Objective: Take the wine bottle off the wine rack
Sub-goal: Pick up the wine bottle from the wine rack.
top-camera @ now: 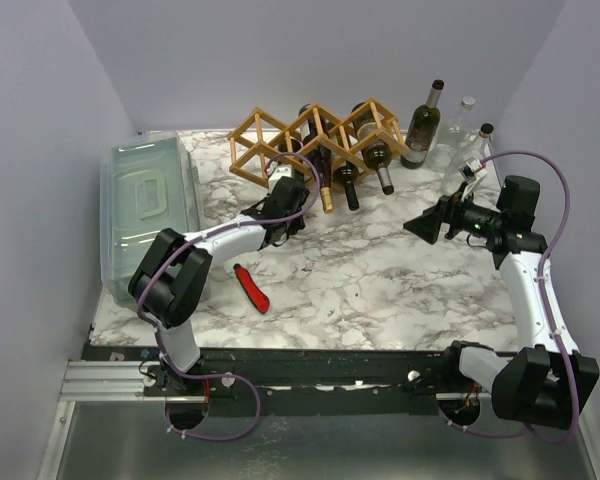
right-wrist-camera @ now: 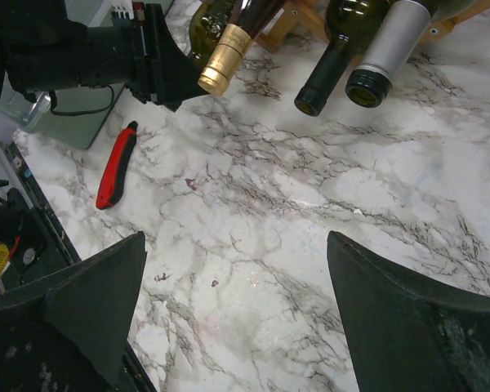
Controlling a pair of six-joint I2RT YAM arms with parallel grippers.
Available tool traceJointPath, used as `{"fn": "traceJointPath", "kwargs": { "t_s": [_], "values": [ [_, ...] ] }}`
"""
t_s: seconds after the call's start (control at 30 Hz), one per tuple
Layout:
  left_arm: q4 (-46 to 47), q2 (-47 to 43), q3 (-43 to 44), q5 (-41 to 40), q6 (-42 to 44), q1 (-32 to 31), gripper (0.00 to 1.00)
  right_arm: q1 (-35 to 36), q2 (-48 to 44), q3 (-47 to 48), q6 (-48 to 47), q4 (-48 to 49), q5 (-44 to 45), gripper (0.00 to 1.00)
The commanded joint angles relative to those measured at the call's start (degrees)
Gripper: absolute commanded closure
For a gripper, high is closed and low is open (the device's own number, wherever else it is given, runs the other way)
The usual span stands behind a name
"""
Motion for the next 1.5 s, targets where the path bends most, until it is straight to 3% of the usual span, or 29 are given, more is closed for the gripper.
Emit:
{"fn": "traceJointPath", "kwargs": {
  "t_s": [0.0, 0.73, 1.47],
  "values": [
    [4.5, -4.9, -1.4, -0.4, 1.1, -1.4, 1.0, 0.5, -0.1, 1.5, -0.8, -1.1, 0.8, 0.05],
    [6.3, -15.4, -11.5, -4.4, 0.0, -4.1, 1.0, 0.5, -0.4, 1.3, -0.8, -0.9, 0.8, 0.05],
    [5.4, -22.2, -16.1, -1.8, 1.2, -4.5, 1.0, 0.4, -0.5, 1.2, -0.6, -0.7, 0.7, 0.05]
  ]
}}
